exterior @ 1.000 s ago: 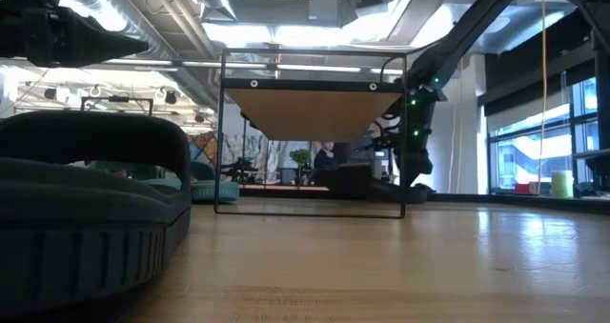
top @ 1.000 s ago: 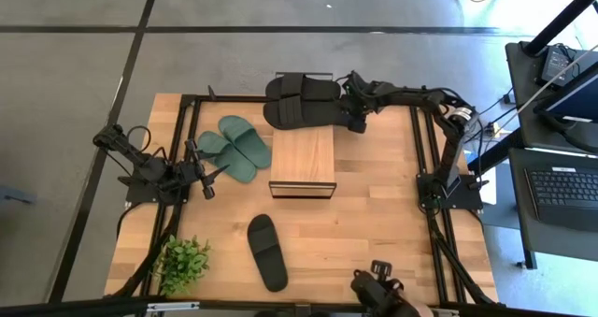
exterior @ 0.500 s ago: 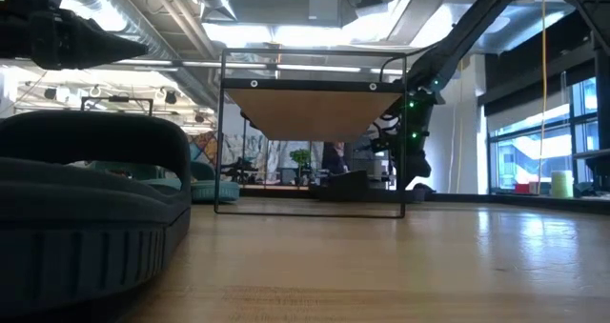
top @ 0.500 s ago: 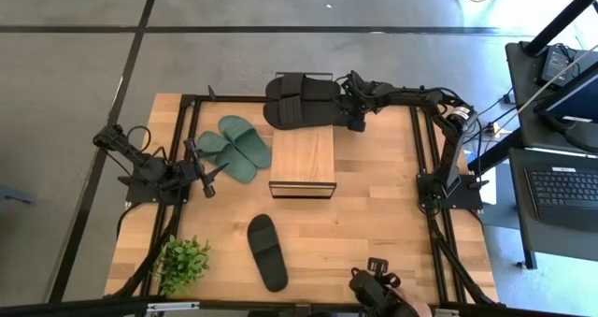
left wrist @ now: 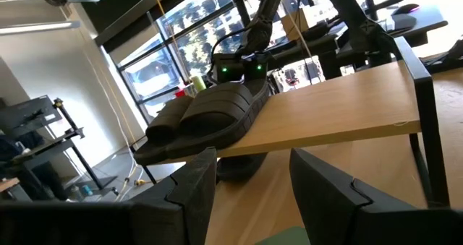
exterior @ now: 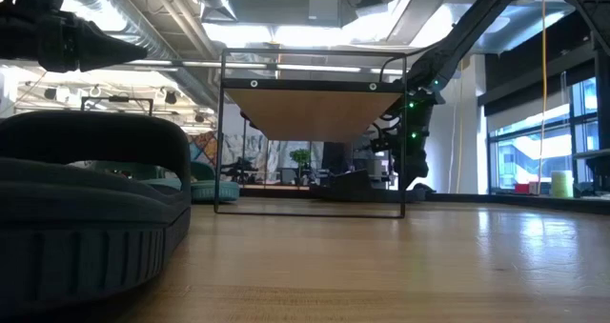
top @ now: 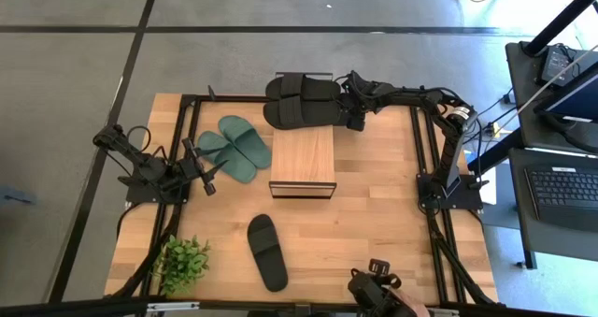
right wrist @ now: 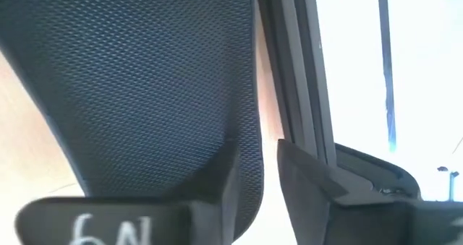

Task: Pick and place slides into the shelf
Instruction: Put the black slide under the shelf

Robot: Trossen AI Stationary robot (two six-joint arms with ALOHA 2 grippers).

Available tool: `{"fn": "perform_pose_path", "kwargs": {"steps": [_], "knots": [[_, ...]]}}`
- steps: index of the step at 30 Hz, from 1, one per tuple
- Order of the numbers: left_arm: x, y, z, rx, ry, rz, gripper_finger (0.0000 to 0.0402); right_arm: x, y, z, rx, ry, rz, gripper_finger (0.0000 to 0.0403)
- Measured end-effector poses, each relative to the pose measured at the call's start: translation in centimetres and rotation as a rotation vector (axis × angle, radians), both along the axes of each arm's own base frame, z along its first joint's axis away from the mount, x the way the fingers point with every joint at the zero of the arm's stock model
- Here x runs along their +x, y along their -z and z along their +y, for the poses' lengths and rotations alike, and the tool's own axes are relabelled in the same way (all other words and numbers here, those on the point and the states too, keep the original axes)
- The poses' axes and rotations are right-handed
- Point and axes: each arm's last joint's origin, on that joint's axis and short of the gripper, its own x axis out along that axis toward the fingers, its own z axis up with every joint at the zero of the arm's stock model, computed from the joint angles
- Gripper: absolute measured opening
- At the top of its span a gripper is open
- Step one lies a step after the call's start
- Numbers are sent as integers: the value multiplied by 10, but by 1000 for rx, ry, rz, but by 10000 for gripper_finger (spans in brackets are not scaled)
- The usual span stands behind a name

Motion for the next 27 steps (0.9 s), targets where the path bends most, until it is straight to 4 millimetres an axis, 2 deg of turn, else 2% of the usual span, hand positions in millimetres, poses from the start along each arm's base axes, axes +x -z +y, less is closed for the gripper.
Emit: {"fn": "perform_pose_path", "kwargs": {"steps": [8,13,18,27], "knots": [[0,0,0,0,0,0,168,-1,0,1,6,5,4,185],[0,0,0,0,0,0,168,1,-8,0,48,66,-20,215],[0,0,0,0,0,0,168,2,-19,0,109,80,-2,229],[0,0,0,-1,0,-1,168,0,-31,4,214,73,42,226]]}}
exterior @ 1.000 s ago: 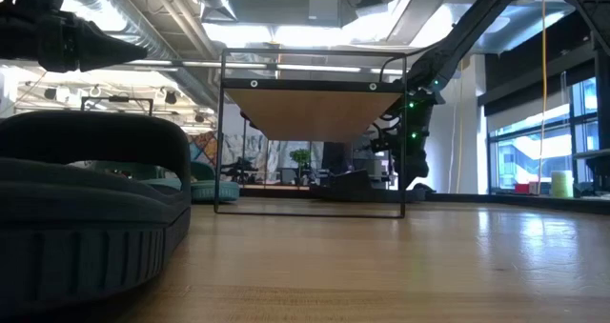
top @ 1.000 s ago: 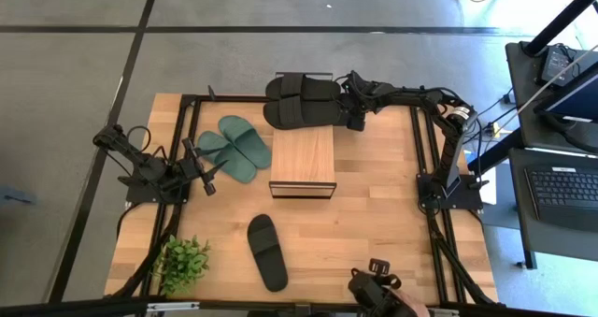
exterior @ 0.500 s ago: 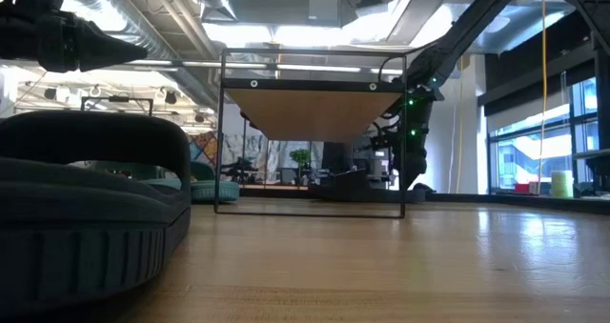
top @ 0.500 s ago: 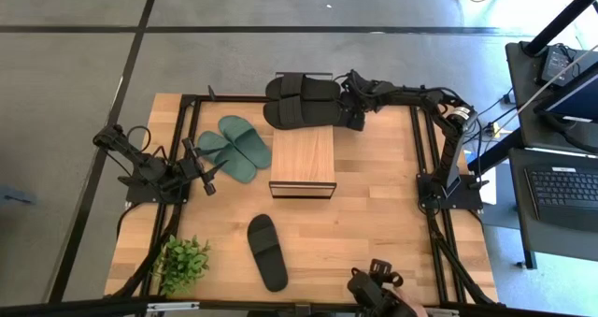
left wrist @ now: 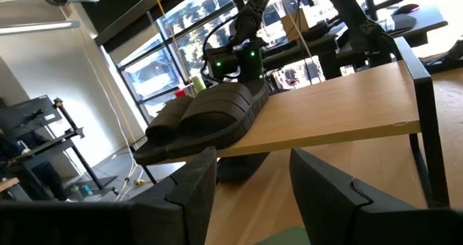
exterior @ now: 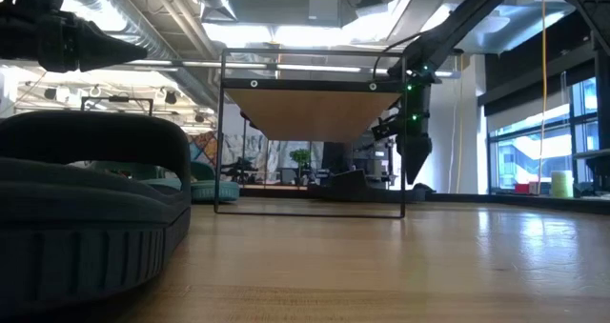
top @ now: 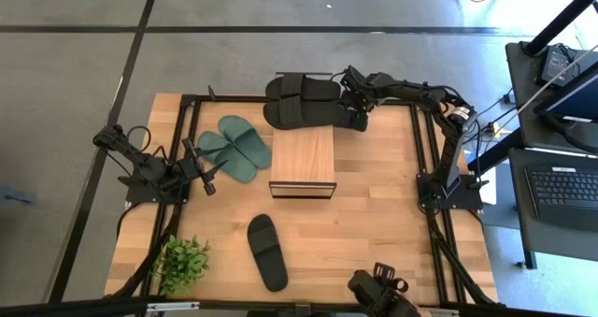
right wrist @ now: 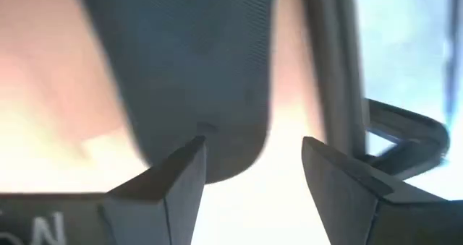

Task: Pick and place slides into the shelf
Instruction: Put the black slide under the shelf

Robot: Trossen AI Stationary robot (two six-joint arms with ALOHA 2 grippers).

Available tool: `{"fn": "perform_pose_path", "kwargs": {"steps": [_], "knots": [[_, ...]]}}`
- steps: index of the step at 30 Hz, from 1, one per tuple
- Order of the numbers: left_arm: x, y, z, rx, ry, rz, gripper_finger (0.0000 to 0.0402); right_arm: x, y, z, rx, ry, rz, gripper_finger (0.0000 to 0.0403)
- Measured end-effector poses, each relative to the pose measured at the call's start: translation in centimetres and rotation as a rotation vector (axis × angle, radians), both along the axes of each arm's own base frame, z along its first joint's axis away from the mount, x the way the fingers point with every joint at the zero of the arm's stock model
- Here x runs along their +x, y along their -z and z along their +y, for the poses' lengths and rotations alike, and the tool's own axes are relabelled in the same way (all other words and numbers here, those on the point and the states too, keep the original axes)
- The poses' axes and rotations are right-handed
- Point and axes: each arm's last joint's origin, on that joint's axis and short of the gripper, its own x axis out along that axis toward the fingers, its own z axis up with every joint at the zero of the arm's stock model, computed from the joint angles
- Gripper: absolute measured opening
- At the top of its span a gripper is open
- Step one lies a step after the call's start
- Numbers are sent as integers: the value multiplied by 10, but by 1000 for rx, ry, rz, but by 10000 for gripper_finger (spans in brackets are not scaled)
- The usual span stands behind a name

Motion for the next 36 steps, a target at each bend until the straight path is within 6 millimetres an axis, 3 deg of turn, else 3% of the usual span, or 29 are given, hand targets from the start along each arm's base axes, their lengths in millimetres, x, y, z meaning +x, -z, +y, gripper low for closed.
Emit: {"fn": "perform_pose_path", "kwargs": {"steps": [5,10,18,26,30,36], "knots": [[0,0,0,-1,0,0,168,2,-8,1,57,-18,-62,225],[0,0,0,-2,0,-1,168,-3,-28,6,22,-21,-101,225],[0,0,0,-1,0,0,168,-24,-65,20,-2,1,-86,225],[0,0,0,0,-1,1,168,-30,-69,9,-176,73,-3,225],[0,0,0,-1,-1,0,168,-29,-68,11,-96,-133,-34,225],[0,0,0,-2,-1,-1,168,-45,-63,2,-51,-95,-16,225]]}}
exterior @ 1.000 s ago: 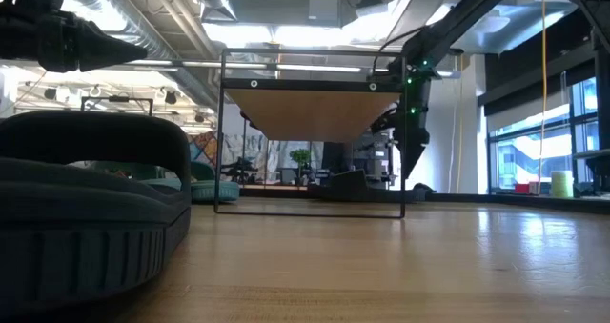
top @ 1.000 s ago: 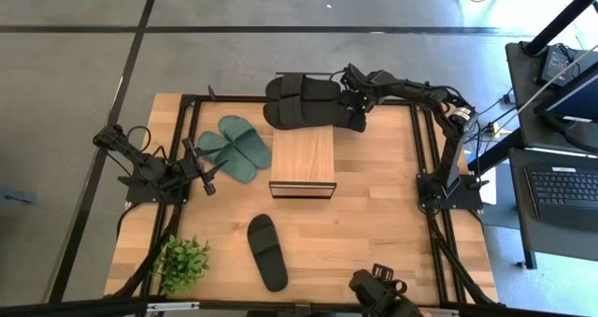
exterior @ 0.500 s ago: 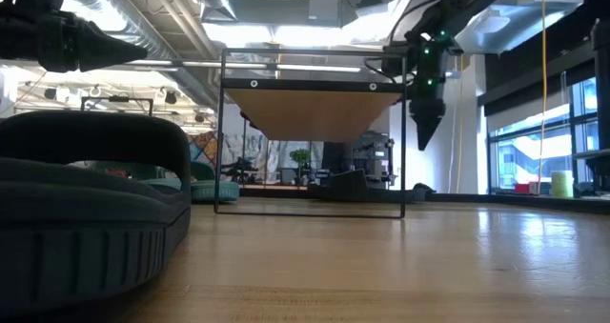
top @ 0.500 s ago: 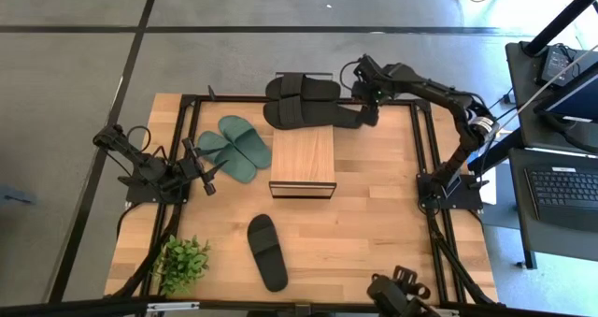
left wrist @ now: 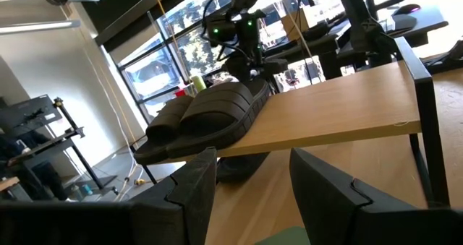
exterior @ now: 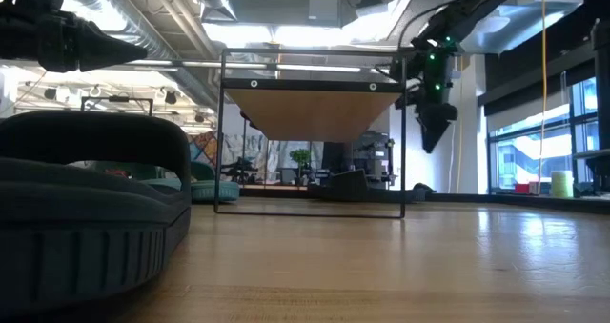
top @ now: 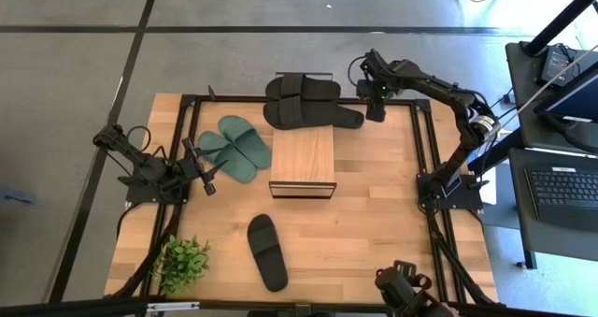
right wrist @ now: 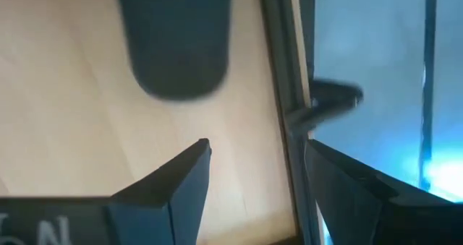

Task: Pick and place slides into the shelf
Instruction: Put the black slide under the shelf

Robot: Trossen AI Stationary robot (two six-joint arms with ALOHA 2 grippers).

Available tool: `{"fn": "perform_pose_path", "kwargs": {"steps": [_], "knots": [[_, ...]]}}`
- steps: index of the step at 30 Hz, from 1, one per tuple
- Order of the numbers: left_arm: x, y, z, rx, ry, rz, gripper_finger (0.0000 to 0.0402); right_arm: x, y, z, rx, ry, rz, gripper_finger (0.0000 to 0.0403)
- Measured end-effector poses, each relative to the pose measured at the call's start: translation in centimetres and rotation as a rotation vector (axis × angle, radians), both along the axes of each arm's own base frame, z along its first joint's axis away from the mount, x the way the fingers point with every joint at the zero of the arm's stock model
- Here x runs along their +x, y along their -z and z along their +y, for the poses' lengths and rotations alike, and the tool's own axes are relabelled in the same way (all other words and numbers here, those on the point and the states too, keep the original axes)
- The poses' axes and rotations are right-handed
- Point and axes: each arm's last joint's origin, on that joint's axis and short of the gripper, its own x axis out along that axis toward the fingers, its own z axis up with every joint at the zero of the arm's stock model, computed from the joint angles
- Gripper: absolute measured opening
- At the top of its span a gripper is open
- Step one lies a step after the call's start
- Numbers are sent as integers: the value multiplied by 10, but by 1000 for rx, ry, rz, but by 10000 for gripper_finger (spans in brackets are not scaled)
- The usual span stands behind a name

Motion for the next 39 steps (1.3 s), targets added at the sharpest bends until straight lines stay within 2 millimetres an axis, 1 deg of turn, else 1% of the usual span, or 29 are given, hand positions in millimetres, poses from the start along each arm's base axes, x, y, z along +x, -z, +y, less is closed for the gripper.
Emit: {"fn": "perform_pose_path", "kwargs": {"steps": [5,8,12,19,25,30,39], "knots": [[0,0,0,0,0,0,168,-12,23,3,67,-55,35,225],[0,0,0,1,0,1,168,-13,37,4,57,-78,34,225],[0,0,0,0,0,0,168,-14,50,5,24,-88,13,225],[0,0,0,0,0,1,168,-11,56,2,-27,-109,-30,225],[0,0,0,1,0,1,168,-11,58,3,47,-86,-140,225],[0,0,0,1,0,1,168,-13,60,3,75,-79,-134,225],[0,0,0,1,0,1,168,-10,85,-1,149,-77,-86,225]]}}
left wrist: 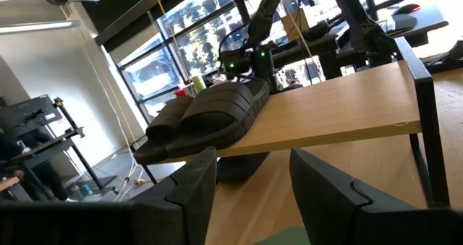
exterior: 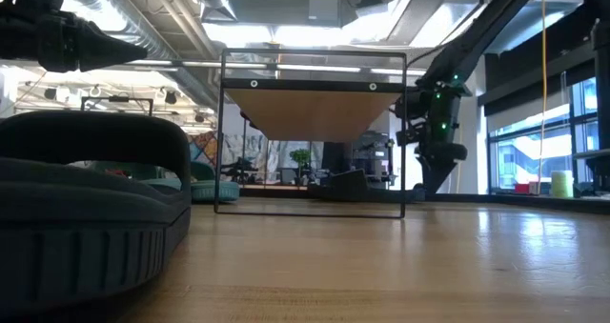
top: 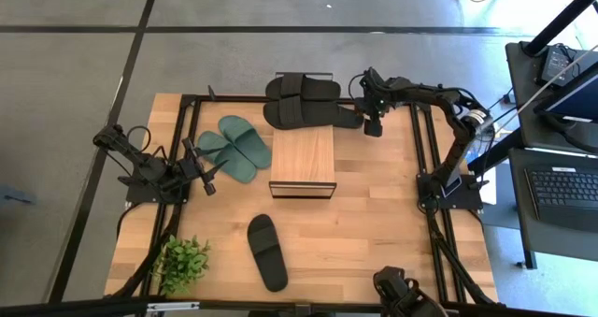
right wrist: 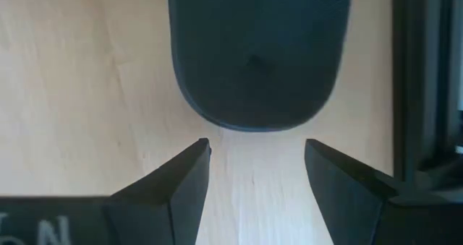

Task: Pick and place slides into the shelf
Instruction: Put the black slide under the shelf

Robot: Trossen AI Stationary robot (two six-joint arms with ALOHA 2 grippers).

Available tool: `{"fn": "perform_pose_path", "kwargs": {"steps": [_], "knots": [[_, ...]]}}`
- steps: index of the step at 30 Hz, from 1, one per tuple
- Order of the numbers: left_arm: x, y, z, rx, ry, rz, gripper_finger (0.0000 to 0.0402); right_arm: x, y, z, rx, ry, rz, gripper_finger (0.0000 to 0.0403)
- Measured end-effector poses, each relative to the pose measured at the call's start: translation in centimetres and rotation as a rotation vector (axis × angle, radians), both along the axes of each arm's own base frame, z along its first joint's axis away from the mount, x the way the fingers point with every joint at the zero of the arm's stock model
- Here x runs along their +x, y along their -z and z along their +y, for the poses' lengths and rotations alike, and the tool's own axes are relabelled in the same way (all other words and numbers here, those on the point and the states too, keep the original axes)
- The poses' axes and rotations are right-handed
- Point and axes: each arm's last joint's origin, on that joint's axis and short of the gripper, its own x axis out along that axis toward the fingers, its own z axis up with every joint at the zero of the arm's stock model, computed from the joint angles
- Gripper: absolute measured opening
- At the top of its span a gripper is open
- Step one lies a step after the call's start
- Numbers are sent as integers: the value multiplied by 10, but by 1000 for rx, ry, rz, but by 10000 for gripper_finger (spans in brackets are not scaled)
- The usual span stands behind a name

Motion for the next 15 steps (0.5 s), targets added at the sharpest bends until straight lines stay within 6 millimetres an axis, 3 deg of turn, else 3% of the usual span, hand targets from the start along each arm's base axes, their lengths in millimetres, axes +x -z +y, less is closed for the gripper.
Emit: {"fn": "perform_pose_path", "kwargs": {"steps": [15], "knots": [[0,0,0,1,0,1,168,9,4,-9,-52,-14,-103,225]]}}
